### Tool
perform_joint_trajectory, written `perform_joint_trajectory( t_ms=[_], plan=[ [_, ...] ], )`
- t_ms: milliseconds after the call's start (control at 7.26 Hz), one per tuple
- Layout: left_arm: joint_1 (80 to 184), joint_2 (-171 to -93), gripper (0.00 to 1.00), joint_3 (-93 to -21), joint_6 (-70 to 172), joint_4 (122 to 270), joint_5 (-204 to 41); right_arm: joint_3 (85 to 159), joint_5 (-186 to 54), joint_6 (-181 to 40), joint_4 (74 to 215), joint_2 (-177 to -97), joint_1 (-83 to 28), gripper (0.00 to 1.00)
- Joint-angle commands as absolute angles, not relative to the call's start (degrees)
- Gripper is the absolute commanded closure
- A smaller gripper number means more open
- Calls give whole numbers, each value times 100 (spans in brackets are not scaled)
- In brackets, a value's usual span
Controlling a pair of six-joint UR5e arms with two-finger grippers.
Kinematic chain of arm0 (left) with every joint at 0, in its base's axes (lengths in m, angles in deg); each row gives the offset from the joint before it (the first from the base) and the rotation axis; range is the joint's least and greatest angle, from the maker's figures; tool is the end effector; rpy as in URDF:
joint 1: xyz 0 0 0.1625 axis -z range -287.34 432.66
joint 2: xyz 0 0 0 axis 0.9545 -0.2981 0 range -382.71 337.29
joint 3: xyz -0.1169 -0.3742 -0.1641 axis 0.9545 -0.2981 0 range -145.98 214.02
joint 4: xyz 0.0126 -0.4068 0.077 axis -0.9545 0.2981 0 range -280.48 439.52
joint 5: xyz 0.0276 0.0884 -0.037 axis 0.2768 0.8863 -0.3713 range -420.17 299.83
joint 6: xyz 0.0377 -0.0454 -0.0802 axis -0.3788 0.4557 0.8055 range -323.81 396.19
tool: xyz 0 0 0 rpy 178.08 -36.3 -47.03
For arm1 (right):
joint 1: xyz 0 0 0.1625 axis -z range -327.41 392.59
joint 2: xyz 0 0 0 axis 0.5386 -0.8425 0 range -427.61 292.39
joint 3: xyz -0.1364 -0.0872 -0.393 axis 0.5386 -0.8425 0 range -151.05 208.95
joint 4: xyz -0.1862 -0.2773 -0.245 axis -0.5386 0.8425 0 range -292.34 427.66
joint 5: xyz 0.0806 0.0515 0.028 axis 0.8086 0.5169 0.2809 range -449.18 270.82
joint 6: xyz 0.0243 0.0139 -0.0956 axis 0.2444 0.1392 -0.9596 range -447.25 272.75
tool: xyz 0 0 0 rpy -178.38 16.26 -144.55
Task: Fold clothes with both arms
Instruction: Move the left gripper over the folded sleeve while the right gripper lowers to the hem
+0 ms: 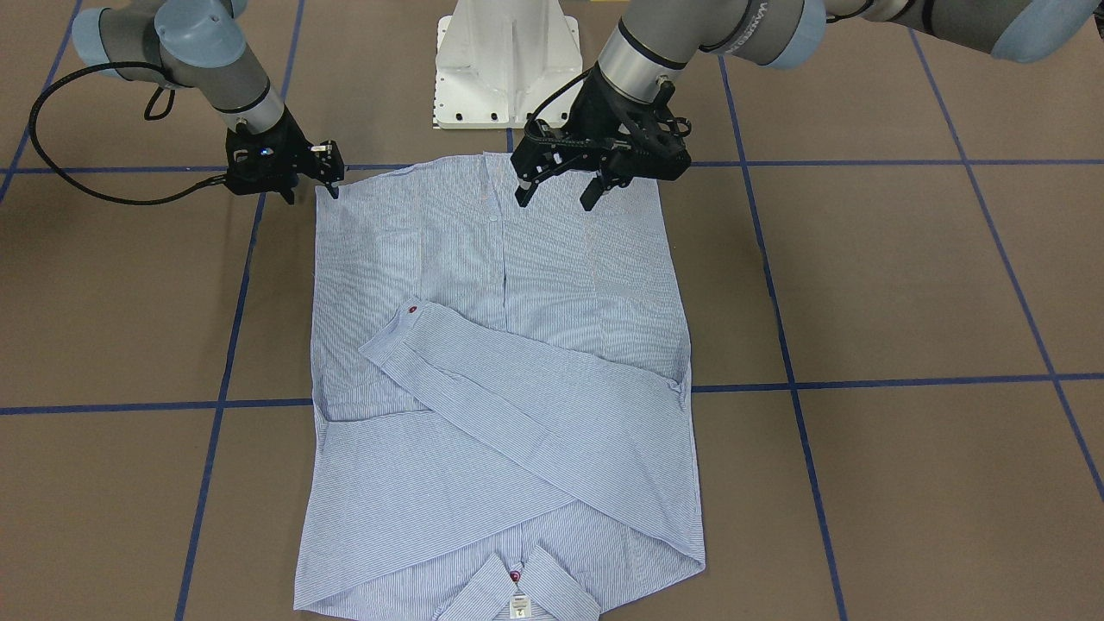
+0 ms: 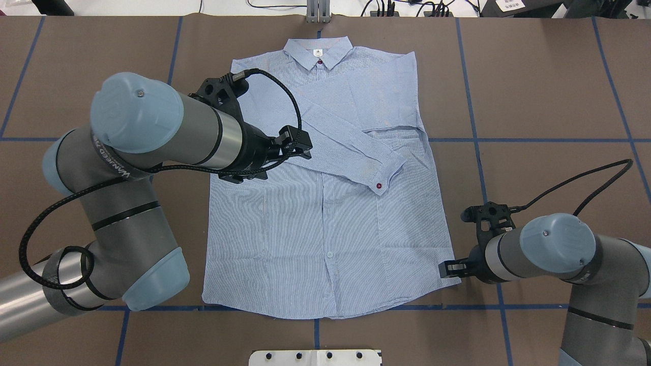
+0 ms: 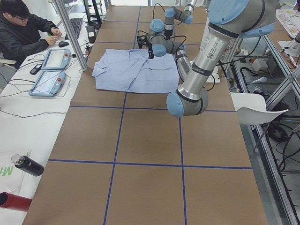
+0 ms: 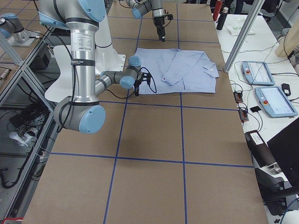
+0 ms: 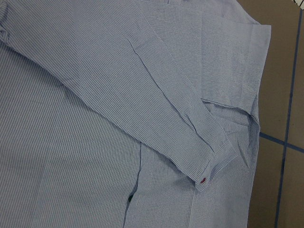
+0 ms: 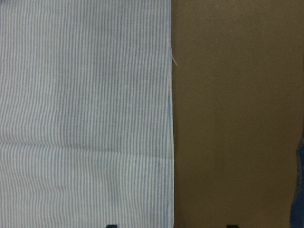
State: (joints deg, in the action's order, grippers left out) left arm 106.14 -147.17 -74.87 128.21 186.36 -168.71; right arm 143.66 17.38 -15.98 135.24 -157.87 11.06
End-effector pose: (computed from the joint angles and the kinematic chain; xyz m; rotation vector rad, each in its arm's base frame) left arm 0.4420 -0.4142 0.1364 0.0579 1.2496 -0.3392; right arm -0.4200 -0.2785 0.4178 0.0234 -0.8561 -0.0723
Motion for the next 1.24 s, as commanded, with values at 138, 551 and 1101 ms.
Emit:
perform_joint_trajectory(
  t_ms=[138,551,1101],
  plan=[
    [10615,-14655,0,-7557,12821,18639,-16871,14391,1787,-1597,13630,-15769,1158,53],
    [10614,-14628,0,-7593,12821,18631,-16871,14391,1796,-1598,13630,-15770,1150,56],
    [10614,-14619,0,-7602,12821,18631,-16871,14391,1849,-1606,13674,-15769,1167,57]
  ],
)
